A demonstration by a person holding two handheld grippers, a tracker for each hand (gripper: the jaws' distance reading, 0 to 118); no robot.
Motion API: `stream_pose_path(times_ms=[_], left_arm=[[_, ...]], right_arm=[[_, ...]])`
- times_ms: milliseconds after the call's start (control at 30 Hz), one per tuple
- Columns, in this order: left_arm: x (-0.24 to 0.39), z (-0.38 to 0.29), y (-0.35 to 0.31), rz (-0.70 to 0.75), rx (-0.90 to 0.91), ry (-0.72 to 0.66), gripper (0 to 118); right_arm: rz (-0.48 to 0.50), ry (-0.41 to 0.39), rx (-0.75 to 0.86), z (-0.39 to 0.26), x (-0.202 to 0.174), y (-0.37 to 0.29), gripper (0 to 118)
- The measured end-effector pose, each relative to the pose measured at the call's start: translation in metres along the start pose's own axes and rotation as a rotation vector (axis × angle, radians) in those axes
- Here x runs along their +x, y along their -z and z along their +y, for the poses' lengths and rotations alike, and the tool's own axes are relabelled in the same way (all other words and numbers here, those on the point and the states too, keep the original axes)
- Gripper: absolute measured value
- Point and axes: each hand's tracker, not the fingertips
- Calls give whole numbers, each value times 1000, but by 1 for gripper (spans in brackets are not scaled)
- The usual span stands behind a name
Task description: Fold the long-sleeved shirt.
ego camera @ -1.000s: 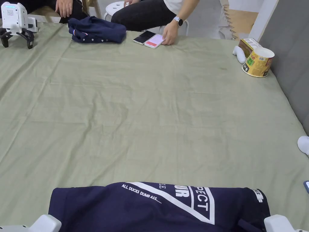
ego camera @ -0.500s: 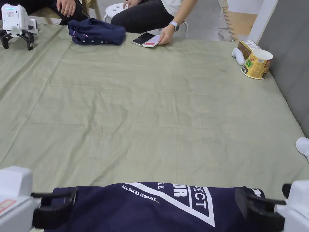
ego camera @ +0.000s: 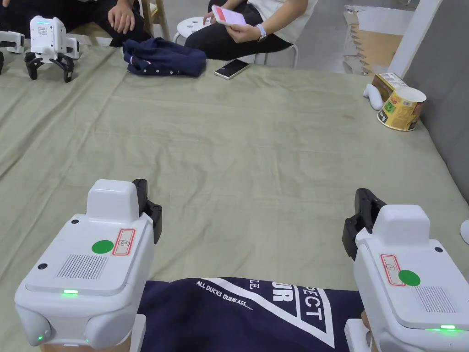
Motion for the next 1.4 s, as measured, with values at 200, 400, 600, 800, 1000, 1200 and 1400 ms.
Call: stream_pose_path(times_ms=[200, 400, 600, 800, 1000, 1200, 1400], left_arm=[[-43, -5, 4, -29, -49, -18, 49], [-113, -53, 33, -193, -416, -214, 110], [-189, -142, 89, -469, -887, -651, 110], [-214, -187, 111, -811, -921, -947, 112], [-169, -184, 116, -981, -982, -900, 111], [-150, -182, 123, -927, -1088, -695, 13], [-200, -141, 149, -851, -995, -705, 13]], right_arm=[[3, 2, 42, 12, -3, -6, 0], [52, -6, 52, 10, -11, -9, 0], [96, -9, 17, 1, -23, -10, 0], [117, -2, 1, -3, -29, -11, 0], [148, 26, -1, 0, -31, -7, 0], [153, 44, -23, -5, -28, -3, 0], [136, 65, -50, -11, -19, 5, 0]])
